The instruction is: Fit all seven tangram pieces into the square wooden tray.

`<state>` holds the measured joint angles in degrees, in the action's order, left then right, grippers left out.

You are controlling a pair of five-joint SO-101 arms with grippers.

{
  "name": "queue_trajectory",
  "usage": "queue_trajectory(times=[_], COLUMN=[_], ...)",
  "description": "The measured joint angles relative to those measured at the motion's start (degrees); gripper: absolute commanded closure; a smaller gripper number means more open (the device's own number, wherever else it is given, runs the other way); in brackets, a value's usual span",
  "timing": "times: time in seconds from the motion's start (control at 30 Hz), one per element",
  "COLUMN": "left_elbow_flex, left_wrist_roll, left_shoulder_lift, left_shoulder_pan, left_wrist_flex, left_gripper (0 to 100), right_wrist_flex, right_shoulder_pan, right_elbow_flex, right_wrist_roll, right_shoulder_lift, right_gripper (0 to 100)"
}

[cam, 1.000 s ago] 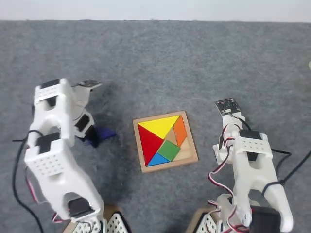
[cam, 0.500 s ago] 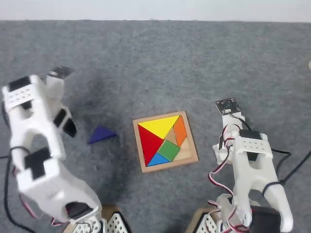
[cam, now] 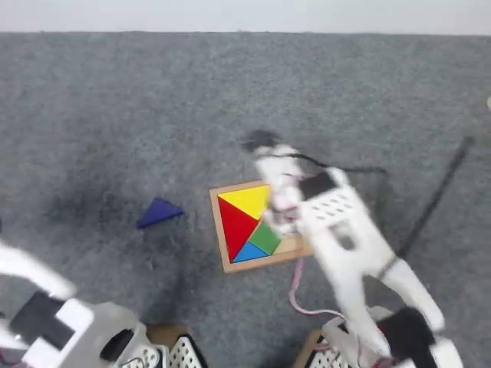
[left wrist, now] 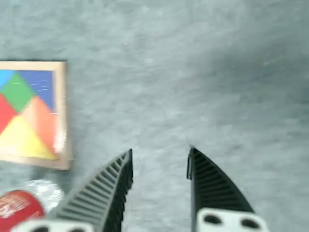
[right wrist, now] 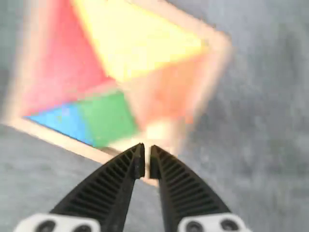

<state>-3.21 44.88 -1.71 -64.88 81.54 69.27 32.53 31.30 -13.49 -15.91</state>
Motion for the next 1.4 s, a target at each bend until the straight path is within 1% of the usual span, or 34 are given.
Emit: queue_trajectory(times=[0.07,0.17,0.3,0.47,0.63,0.77,0.93,1.03,1.27,1.4], left_elbow_flex=[0.0,0.0,0.0,0.0,0.0,0.0,0.0,0.0,0.0,0.0], left_wrist_roll=[2.5,5.5,7.3,9.6,10.3,11.3,11.6,11.6,11.6,11.6], left_shoulder_lift=[0.2,1.2,3.4,9.1,14.3,15.6,15.6,15.6,15.6,15.6], left_shoulder_pan=[-2.2,-5.1,-9.2,-13.6,-16.5,-17.0,-17.1,-17.8,-18.0,-18.5], left_wrist_flex=[-0.4,-1.6,-6.1,-10.7,-13.1,-13.3,-13.3,-13.3,-13.3,-13.3], left_gripper=[81,81,81,81,81,81,81,81,81,81], right_wrist_flex=[2.7,5.4,7.8,9.0,9.1,9.1,9.1,9.7,15.6,15.7], right_shoulder_pan=[5.3,11.4,18.5,22.9,25.3,27.2,30.1,30.2,29.7,28.6], right_elbow_flex=[-8.7,-21.8,-36.7,-48.3,-58.1,-66.0,-72.5,-76.4,-86.1,-91.1], right_wrist_roll=[0.3,-1.8,-9.0,-17.8,-21.8,-23.7,-24.8,-26.2,-30.9,-32.8], right_shoulder_lift=[6.2,17.2,29.3,41.5,50.6,55.3,61.4,65.4,73.1,76.7], right_gripper=[82.0,81.1,81.1,81.1,81.0,80.9,80.9,81.1,81.2,81.2])
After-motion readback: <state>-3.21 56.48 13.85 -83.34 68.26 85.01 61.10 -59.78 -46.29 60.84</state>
